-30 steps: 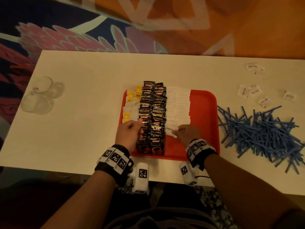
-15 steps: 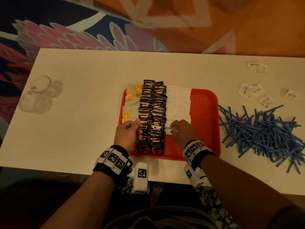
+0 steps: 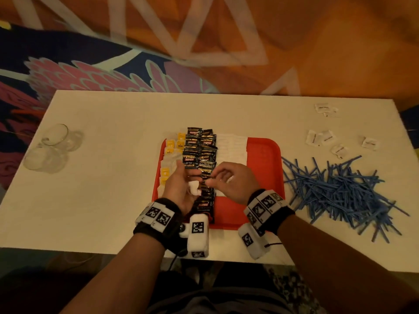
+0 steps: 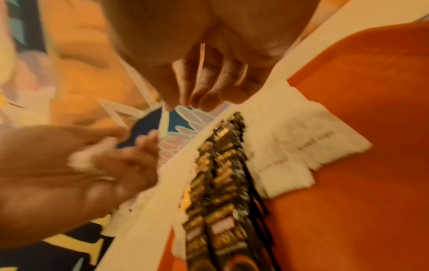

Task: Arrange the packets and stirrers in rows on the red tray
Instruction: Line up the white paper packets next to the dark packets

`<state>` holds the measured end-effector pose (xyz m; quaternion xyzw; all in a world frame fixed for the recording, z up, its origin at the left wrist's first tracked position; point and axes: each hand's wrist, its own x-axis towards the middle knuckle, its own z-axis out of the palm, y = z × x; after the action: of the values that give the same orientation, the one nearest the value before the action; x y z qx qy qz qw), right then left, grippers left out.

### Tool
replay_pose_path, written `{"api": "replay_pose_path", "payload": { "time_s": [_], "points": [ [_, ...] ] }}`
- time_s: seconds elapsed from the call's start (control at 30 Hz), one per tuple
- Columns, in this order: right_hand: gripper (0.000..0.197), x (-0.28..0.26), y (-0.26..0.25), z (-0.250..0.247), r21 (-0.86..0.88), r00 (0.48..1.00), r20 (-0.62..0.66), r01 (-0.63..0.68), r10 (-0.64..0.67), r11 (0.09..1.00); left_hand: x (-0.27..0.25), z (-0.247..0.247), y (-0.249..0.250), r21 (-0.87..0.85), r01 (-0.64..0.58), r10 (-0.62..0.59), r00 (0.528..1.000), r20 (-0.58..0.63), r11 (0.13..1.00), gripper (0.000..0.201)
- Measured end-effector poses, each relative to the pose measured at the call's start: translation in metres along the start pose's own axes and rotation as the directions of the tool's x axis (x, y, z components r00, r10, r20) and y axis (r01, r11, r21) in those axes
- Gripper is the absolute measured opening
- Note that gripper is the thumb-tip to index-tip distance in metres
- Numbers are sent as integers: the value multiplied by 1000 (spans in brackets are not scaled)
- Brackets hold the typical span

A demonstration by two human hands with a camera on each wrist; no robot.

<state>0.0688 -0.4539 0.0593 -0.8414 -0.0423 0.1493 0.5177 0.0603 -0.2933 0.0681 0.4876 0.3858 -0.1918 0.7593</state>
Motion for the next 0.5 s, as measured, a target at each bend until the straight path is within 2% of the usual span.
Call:
{"api": "replay_pose_path", "payload": {
  "time_s": [0.07, 0.13, 0.27, 0.37, 0.5],
  "points": [
    [28, -6, -14, -8, -29, 994, 97, 56, -53, 998, -3, 14, 3, -48, 30, -28, 998, 58, 998, 69],
    [30, -9, -18, -15, -58, 992, 105, 72, -65, 996, -6, 27, 5, -39, 37, -33, 995, 90, 999, 70],
    [18, -11, -18, -30, -35, 999, 1, -42, 42, 999, -13, 51, 6, 23, 30, -32, 992, 124, 999, 72],
    [20, -13, -15, -43, -69, 987, 5, -162, 163, 984, -21, 66, 7, 46, 41, -46, 992, 117, 998, 70],
    [12, -16, -12, -55, -57, 980, 1, -196, 197, 979, -30, 82, 2, 56, 32, -40, 990, 134, 998, 63]
  ]
}}
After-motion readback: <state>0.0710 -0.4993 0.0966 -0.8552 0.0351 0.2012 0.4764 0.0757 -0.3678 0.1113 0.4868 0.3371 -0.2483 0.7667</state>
